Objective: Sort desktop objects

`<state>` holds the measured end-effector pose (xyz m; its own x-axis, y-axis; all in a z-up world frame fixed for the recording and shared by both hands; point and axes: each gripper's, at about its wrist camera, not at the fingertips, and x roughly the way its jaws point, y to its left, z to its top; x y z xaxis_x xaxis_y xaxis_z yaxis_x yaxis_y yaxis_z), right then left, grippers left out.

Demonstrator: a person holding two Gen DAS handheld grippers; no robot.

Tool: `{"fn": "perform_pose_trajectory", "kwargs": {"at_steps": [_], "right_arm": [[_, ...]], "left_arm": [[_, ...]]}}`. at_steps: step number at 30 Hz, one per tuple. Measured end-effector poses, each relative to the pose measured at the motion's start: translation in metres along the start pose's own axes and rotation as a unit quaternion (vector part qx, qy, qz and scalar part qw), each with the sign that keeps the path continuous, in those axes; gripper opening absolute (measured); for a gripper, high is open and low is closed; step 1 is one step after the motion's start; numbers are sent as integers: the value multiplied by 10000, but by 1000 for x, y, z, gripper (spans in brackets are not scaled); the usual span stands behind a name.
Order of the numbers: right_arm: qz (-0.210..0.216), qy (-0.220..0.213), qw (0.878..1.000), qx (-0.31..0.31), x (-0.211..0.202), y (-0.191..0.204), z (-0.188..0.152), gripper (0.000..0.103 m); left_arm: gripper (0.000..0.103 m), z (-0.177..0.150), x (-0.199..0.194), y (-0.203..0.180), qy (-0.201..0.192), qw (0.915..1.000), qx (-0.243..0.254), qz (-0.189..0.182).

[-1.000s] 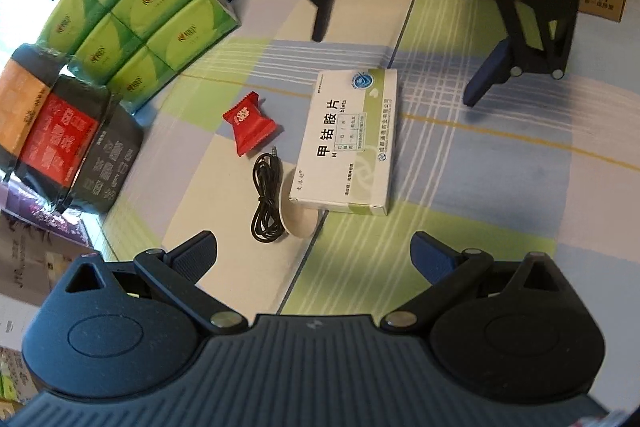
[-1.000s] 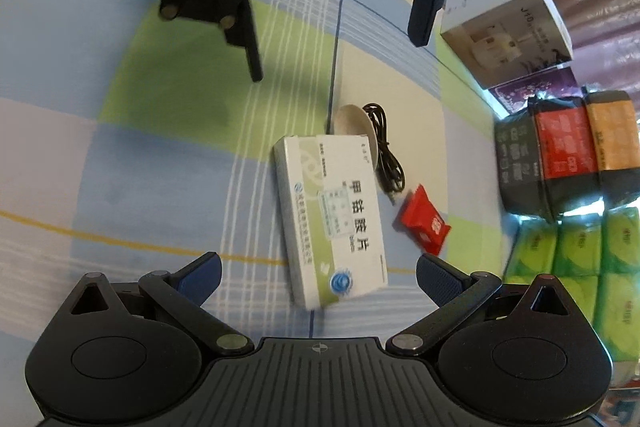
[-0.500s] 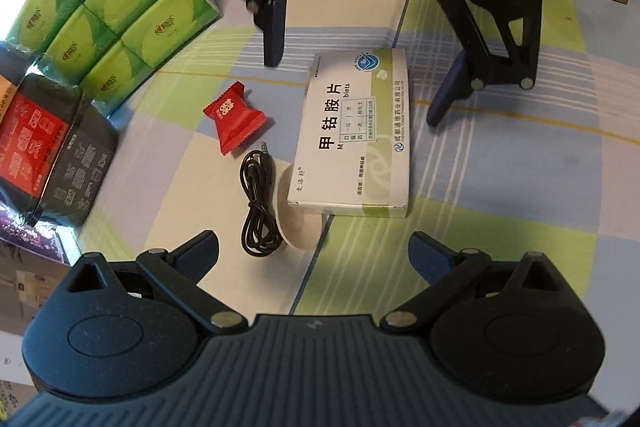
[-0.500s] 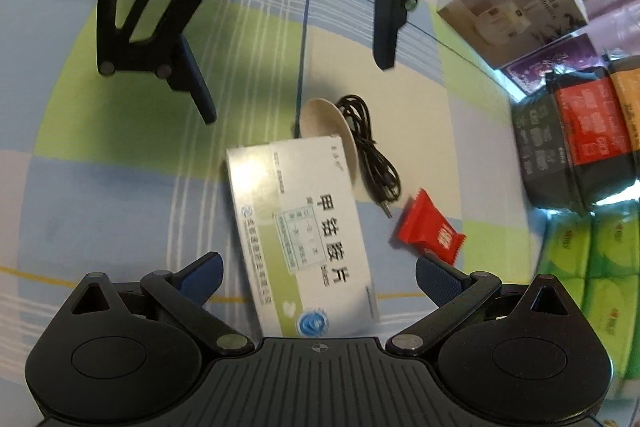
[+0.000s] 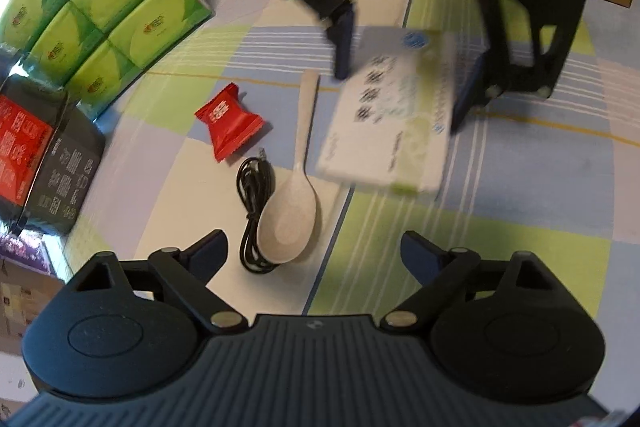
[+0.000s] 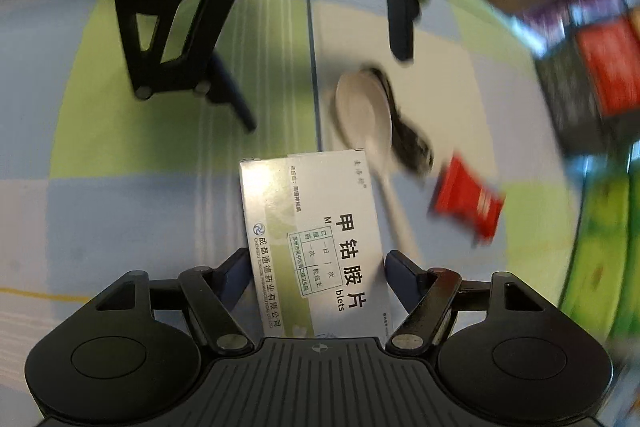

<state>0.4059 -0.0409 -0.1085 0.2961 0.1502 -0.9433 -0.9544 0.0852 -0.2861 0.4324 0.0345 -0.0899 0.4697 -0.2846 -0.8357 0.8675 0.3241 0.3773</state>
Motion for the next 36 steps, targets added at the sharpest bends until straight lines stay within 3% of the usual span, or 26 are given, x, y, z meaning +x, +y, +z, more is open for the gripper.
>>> {"fn": "perform_pose_trajectory", "kwargs": {"at_steps": [8, 15, 19, 25, 31, 34, 36], "right_arm": [[219, 361, 9832, 1778, -17, -12, -35, 70], [139, 380, 9698, 2407, -25, -17, -33, 70], [15, 332, 9653, 2591, -27, -10, -28, 70], [-13, 198, 9495, 3133, -29, -14, -34, 70], [243, 32, 9193, 3927, -41, -4, -46, 70], [394, -62, 9013, 4314, -52, 13, -53, 70], [484, -163, 8840, 4647, -61, 27, -60, 70]], "left_arm": [[78, 19, 13, 8, 60, 9993, 304, -187], [53, 23, 25, 26, 275, 9989, 66, -384], [30, 24, 21, 30, 363, 9988, -31, -323], [27, 19, 9, 15, 638, 9975, -204, -230], [27, 11, -17, -8, 691, 9901, -1174, -338], [27, 6, -32, -23, 730, 9801, -1781, -492], [27, 2, -42, -33, 730, 9676, -2341, -595]]}}
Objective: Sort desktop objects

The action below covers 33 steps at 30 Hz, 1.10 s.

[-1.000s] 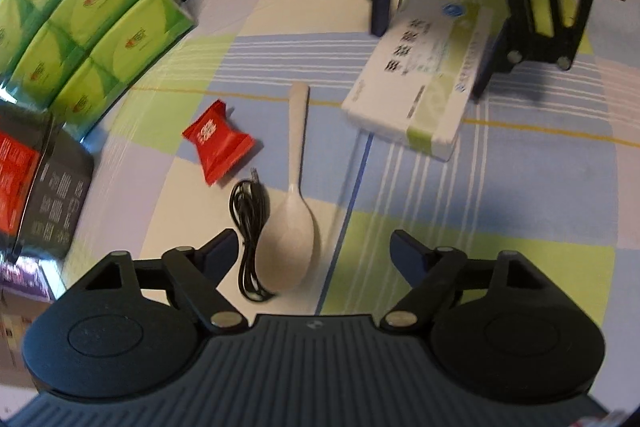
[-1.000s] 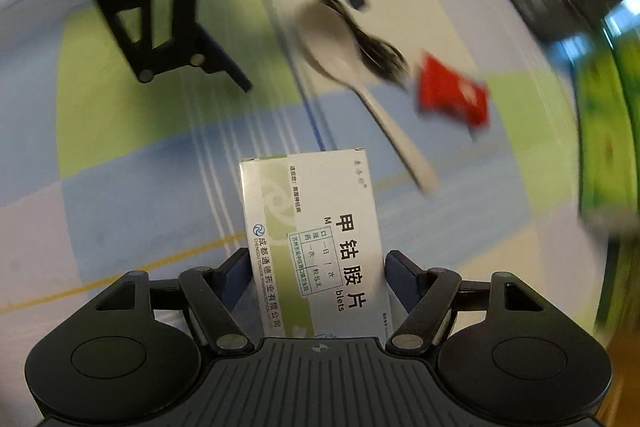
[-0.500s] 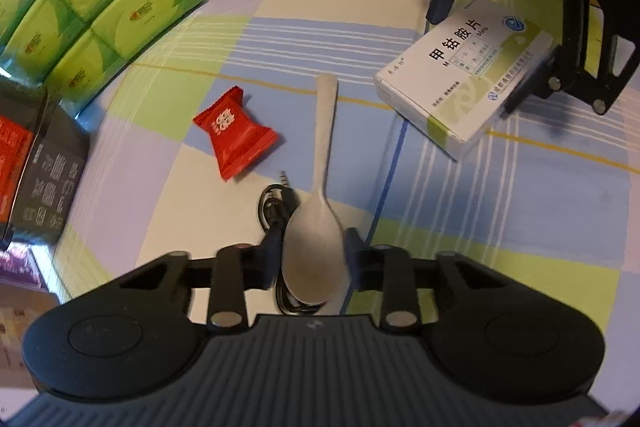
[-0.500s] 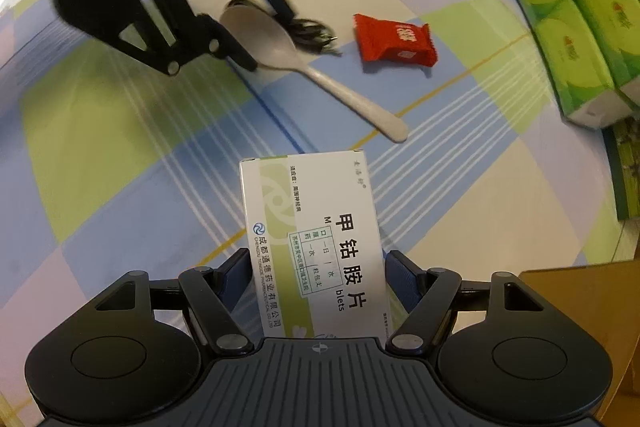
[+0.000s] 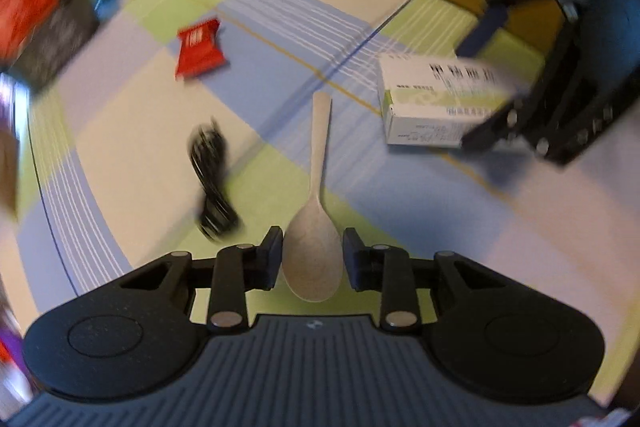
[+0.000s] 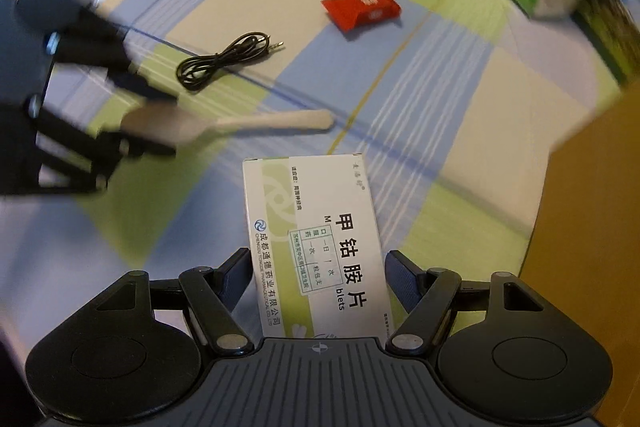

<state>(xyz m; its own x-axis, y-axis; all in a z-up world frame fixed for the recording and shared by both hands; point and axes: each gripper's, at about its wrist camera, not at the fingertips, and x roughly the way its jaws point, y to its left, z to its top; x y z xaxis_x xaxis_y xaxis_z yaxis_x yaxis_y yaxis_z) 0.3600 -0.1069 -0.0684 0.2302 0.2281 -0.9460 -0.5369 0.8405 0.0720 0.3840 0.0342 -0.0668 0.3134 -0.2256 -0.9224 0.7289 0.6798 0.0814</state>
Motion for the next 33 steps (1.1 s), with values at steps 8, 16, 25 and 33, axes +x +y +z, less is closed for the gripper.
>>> {"fn": "perform_pose_trajectory", "kwargs": {"at_steps": [8, 16, 25, 33], "right_arm": [[152, -217, 9944, 1027, -30, 21, -67, 70], [-111, -797, 9905, 1114, -41, 38, -119, 70], [-345, -1510, 9839, 896, -40, 49, -158, 79], [-550, -1758, 9802, 730, -30, 58, -163, 79]], "left_arm": [[27, -56, -21, -54, -197, 9869, -1594, -130], [47, -88, -27, -107, -700, 9839, -1573, 473], [49, -110, -33, -120, -1500, 9785, -1174, 794], [47, -110, -26, -105, -1623, 9776, -1158, 675]]}}
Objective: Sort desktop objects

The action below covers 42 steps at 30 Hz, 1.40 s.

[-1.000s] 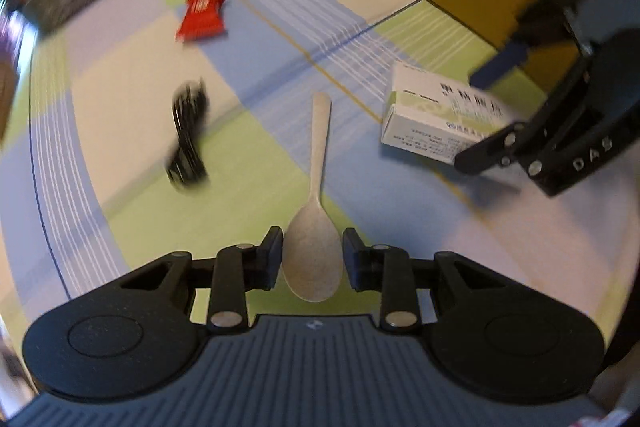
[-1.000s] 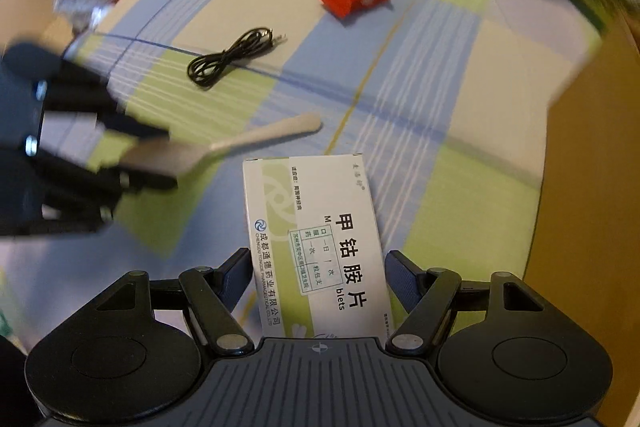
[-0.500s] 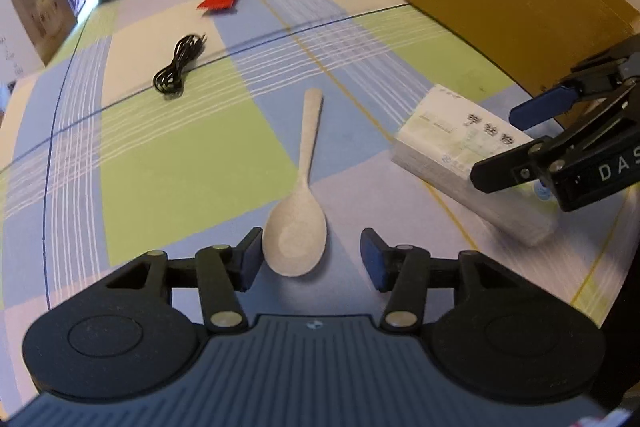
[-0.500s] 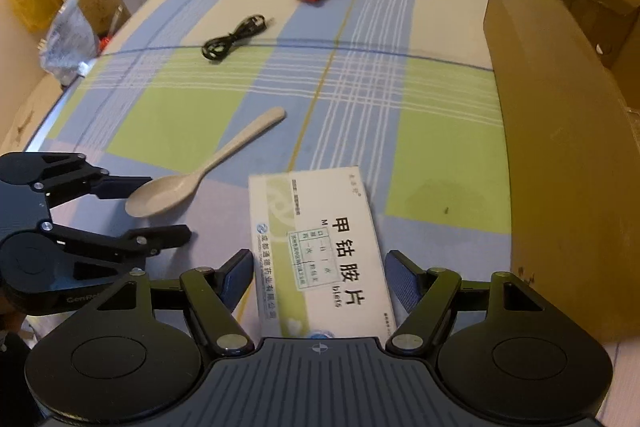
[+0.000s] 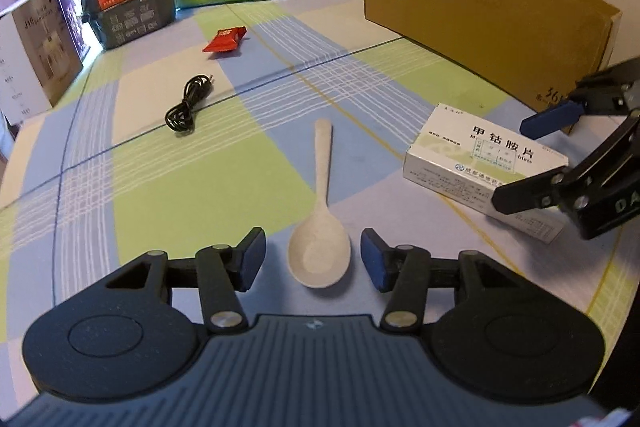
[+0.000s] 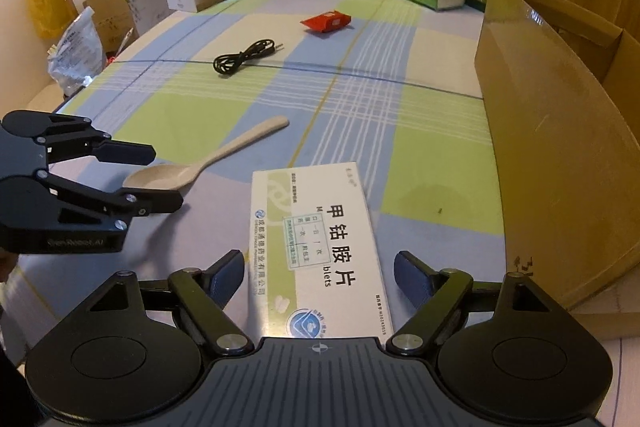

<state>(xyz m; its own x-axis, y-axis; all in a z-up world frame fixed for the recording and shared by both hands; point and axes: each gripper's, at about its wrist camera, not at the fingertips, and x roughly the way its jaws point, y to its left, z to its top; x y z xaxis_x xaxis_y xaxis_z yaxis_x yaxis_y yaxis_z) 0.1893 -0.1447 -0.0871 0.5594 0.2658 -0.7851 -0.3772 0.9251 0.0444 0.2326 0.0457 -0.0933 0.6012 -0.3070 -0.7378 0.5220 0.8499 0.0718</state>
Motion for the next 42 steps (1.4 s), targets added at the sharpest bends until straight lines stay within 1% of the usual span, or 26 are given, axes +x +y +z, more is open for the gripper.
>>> {"fn": "perform_pose_trajectory", "kwargs": {"at_steps": [2, 3, 8, 14, 18, 20, 21, 25, 29, 31, 35, 37, 42], "right_arm": [[-12, -40, 10000, 10, 2, 0, -1, 79], [-20, -36, 10000, -11, 4, 0, -2, 79], [-72, -24, 10000, -28, 11, 2, -6, 79], [-117, -83, 9999, 30, 13, 0, -8, 79], [-135, -133, 9998, 23, 13, 1, -9, 75], [-145, -155, 9998, 23, 13, 1, -9, 70], [-154, -161, 9998, 12, 13, 1, -9, 70], [-148, -194, 9997, 34, 13, 1, -8, 69], [-251, -241, 9993, 144, 11, 0, -8, 69], [-262, -309, 9990, 184, 7, -1, -7, 69], [-253, -398, 9985, 263, -5, -2, -3, 69], [-277, -460, 9980, 333, -13, -2, 0, 69], [-293, -726, 9961, 407, -44, -3, 9, 69]], "left_arm": [[45, -1, 0, 0, 10, 10000, 7, 14], [41, -1, 1, 0, 27, 10000, 3, 2], [40, 0, 3, -2, -20, 10000, 25, 14], [32, 0, 3, -4, -40, 9999, 112, 9], [32, 0, 2, -5, -24, 9999, 96, 29], [32, 0, 2, -4, 4, 10000, 25, 30], [28, -1, 2, -3, 19, 10000, -19, 20], [28, 0, 0, -2, 99, 9997, -199, -49], [28, 1, -3, -10, 122, 9997, -201, -70], [28, 2, -6, -17, 93, 9997, -196, -125], [28, 8, -15, -30, 19, 9999, -85, -100], [28, 12, -19, -31, -16, 9998, -182, 20], [28, 23, -39, -32, -78, 9968, -738, 296]]}}
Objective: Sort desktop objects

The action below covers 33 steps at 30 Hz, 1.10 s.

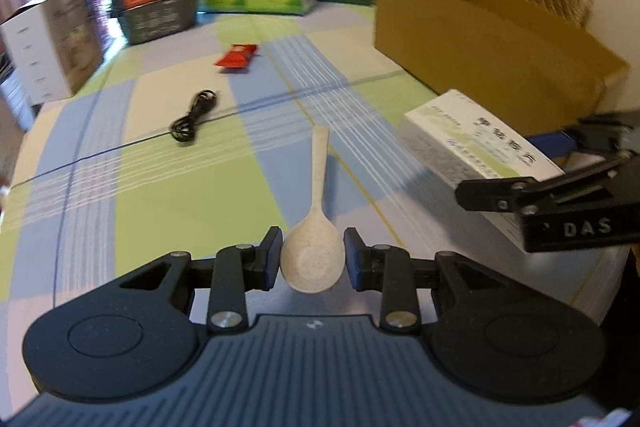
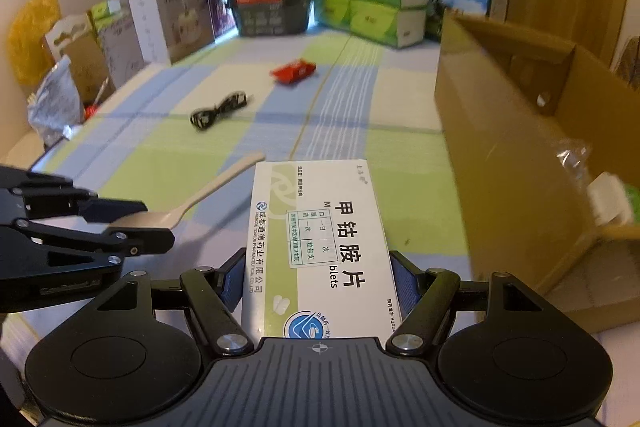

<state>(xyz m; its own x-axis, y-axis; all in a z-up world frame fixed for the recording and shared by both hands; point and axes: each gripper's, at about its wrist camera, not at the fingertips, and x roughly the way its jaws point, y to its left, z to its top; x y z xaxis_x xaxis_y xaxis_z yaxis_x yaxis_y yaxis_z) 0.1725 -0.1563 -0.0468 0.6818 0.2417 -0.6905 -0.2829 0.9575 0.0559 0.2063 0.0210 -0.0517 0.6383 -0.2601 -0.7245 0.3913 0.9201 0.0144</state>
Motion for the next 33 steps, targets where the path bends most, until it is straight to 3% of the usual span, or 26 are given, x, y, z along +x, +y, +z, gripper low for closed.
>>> {"fn": "perform_pose_trajectory", "kwargs": {"at_steps": [4, 11, 21, 33], "right_arm": [[-50, -151, 9998, 80, -24, -3, 8, 69], [-40, -372, 9985, 390, -70, -17, 16, 69], [-347, -668, 9953, 614, -130, -51, 16, 69], [-973, -783, 9892, 761, -169, -103, 6, 69]], "left_arm": [[28, 12, -21, -7, 55, 9985, -448, 301], [28, 22, -59, -37, -115, 9948, -957, 313], [28, 30, -87, -89, -338, 9952, -922, 24], [28, 46, -94, -153, -492, 9953, -719, -419]]}}
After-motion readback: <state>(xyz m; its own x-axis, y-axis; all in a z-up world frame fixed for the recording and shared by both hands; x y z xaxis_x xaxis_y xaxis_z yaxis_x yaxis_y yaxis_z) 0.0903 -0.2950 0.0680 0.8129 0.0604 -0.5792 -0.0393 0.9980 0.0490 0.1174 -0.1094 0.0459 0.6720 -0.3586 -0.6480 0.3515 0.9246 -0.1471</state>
